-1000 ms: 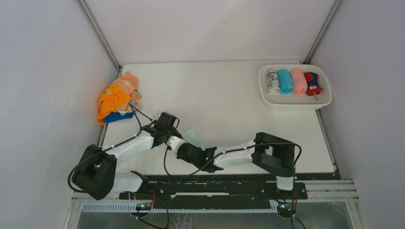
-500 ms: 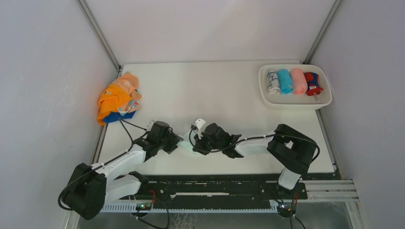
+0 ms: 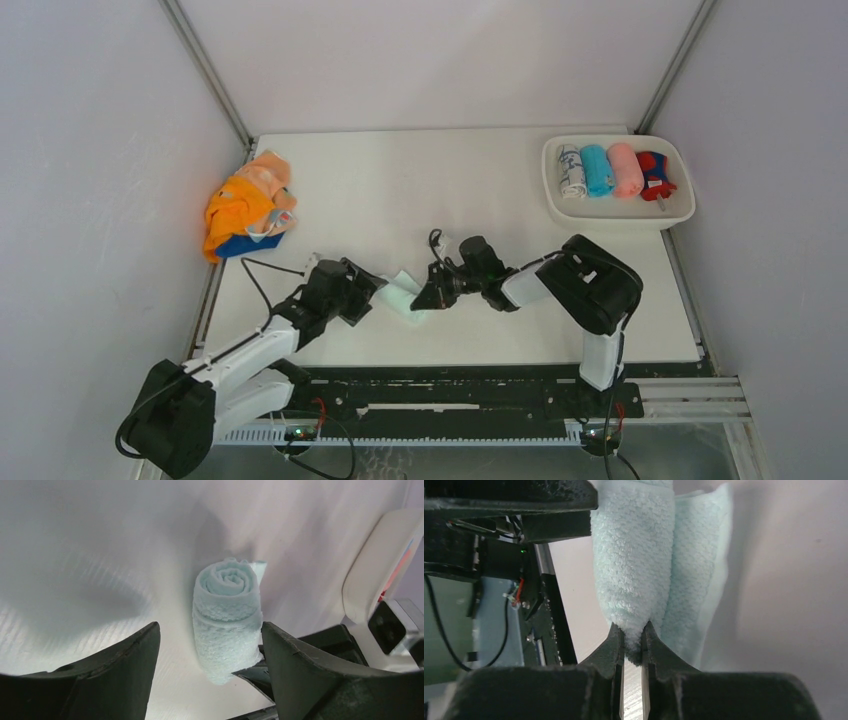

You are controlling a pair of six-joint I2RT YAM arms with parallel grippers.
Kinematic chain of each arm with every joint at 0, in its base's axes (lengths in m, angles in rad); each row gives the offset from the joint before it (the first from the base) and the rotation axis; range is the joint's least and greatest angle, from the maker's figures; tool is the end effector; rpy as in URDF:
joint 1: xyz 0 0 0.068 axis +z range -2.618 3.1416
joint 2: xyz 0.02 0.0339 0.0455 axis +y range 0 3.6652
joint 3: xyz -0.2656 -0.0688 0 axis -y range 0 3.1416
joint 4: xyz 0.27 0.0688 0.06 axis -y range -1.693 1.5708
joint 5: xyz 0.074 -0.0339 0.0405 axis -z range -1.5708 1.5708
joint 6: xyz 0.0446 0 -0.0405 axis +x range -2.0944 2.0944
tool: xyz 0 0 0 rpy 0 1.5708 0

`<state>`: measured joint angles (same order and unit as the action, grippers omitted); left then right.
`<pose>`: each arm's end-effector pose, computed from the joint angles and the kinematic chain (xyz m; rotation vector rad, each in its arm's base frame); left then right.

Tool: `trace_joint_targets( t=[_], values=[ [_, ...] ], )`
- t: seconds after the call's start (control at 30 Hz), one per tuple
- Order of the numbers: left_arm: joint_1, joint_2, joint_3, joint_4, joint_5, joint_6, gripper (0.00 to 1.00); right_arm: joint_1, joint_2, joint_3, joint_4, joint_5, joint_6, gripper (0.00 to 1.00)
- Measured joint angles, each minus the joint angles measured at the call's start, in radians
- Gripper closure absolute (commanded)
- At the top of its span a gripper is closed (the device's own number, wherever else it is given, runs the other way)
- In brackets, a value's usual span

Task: Roll the towels
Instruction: Roll the towel at the center of the board.

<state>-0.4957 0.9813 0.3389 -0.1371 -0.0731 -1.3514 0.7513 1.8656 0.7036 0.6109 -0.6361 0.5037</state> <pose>0.1852 -0.0964 0.1373 -1.0715 2.2578 -0.7775 0.2400 0.2604 0.0862 -0.7039 2.2291 1.3674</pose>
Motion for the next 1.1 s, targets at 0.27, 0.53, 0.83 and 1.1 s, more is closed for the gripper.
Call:
trace_joint_targets(
  t=[0.27,0.53,0.83,1.1],
  values=[
    [-0.004,0.075,-0.014,0.126,0.037,-0.001,0.30,-0.108,0.122,-0.004,0.139,-0.178,0.165,1.00],
    [-0.023,0.234,0.008,0.246,0.059,-0.002,0.37,-0.134,0.153,0.020,0.127,-0.231,0.216,1.00],
    [-0.040,0.322,0.041,0.289,0.060,-0.003,0.54,-0.124,0.119,0.055,-0.015,-0.214,0.186,0.74],
    [-0.050,0.367,0.106,0.221,0.057,0.002,0.57,-0.003,-0.083,0.142,-0.450,0.093,-0.045,0.43]
  ],
)
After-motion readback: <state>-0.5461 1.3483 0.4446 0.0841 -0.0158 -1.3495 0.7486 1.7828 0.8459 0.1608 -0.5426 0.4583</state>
